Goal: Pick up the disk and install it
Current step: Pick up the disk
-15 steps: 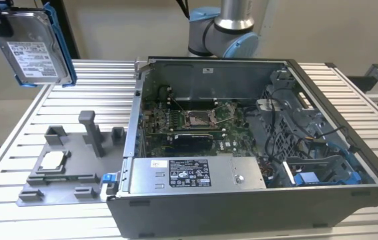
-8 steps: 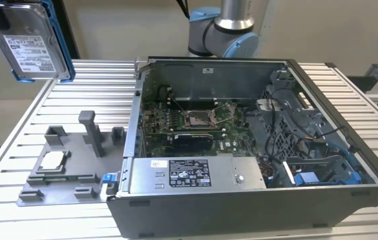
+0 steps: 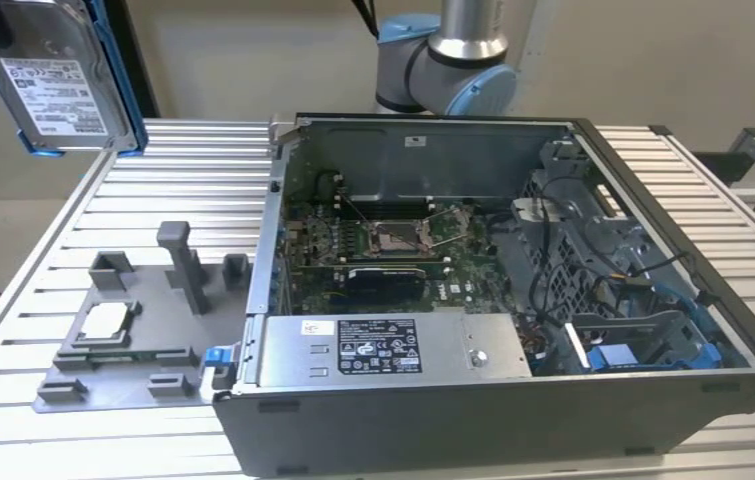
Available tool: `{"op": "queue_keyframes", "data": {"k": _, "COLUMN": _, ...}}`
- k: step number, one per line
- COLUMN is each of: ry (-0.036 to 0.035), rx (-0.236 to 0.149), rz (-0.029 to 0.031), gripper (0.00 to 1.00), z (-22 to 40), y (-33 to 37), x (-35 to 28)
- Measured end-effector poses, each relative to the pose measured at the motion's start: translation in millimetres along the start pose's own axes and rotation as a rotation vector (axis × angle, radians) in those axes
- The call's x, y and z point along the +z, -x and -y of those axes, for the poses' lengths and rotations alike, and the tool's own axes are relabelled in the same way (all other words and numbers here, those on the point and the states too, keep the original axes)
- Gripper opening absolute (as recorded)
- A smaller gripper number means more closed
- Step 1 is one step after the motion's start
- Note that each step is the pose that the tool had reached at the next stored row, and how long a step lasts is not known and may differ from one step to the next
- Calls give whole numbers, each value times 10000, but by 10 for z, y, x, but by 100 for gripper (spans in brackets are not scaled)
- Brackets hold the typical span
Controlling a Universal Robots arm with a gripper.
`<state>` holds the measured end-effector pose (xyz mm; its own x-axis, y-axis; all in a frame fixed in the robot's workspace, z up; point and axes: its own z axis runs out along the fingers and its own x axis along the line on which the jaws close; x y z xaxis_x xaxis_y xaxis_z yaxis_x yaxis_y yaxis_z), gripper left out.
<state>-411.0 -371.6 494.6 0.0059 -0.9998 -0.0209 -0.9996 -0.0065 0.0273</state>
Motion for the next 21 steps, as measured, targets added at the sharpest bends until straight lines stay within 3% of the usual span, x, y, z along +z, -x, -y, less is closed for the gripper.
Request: {"op": "queue_keyframes", "data": {"k": 21, "ry": -1, "rx": 0, "rz": 1, "gripper": 0, "z": -1, "y": 0, "x": -20}}
